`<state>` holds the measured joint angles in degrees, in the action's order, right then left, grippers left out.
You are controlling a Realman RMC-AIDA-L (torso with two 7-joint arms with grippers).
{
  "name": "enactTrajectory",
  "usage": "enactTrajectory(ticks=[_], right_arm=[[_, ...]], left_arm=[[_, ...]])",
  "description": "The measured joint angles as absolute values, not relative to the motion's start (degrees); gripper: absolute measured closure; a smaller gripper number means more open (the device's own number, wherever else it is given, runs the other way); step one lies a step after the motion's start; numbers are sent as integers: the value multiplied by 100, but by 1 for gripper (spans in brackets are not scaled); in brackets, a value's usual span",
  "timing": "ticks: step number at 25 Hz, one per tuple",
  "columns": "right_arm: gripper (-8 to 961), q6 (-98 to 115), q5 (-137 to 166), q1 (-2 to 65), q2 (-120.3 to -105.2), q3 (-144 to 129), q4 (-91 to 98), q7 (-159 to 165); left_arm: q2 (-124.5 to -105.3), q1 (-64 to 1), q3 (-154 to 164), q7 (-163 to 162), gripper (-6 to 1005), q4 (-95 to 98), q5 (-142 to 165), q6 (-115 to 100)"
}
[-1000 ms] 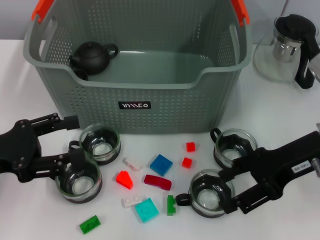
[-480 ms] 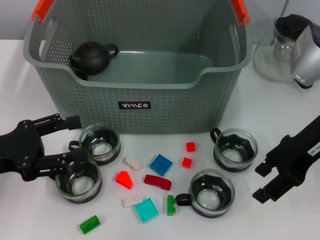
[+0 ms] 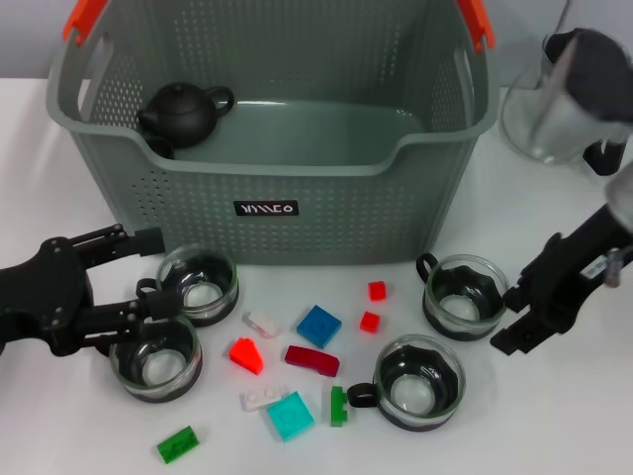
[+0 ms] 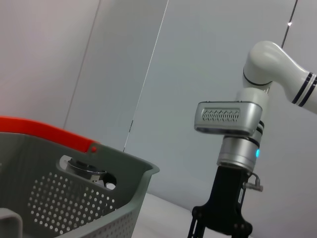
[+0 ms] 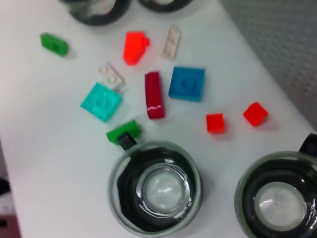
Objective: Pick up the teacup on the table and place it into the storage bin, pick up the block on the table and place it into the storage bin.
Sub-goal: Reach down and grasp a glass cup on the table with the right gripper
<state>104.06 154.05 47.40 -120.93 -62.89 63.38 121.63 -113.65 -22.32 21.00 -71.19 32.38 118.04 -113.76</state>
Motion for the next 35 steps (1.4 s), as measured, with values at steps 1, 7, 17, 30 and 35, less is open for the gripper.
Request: enactTrajectory(ticks=[1, 7, 17, 30, 35], right_arm=[[256, 10331, 15393, 4738, -12098, -6448, 6338, 12207], [344, 9855, 15358, 4703, -12126, -7212, 6405, 12452], [343, 9337, 15289, 4644, -12129, -7850, 6346, 12654], [352, 9608, 15200, 4546, -12127, -8254, 6201, 12933], [374, 9721, 15044, 4455, -12105, -8240, 6386, 13023]], left_arm=[[-11365, -2234, 2103, -7119, 157, 3234, 11804, -11375], [-11364, -2233, 2092, -7127, 157, 3234, 11799, -11372], [-11364, -2197, 2067, -7138, 157, 3234, 11778, -11291], [-11364, -2183, 2047, -7123, 156, 3216, 11791, -11223], [-11364, -2178, 2048, -7121, 156, 3159, 11791, -11145]])
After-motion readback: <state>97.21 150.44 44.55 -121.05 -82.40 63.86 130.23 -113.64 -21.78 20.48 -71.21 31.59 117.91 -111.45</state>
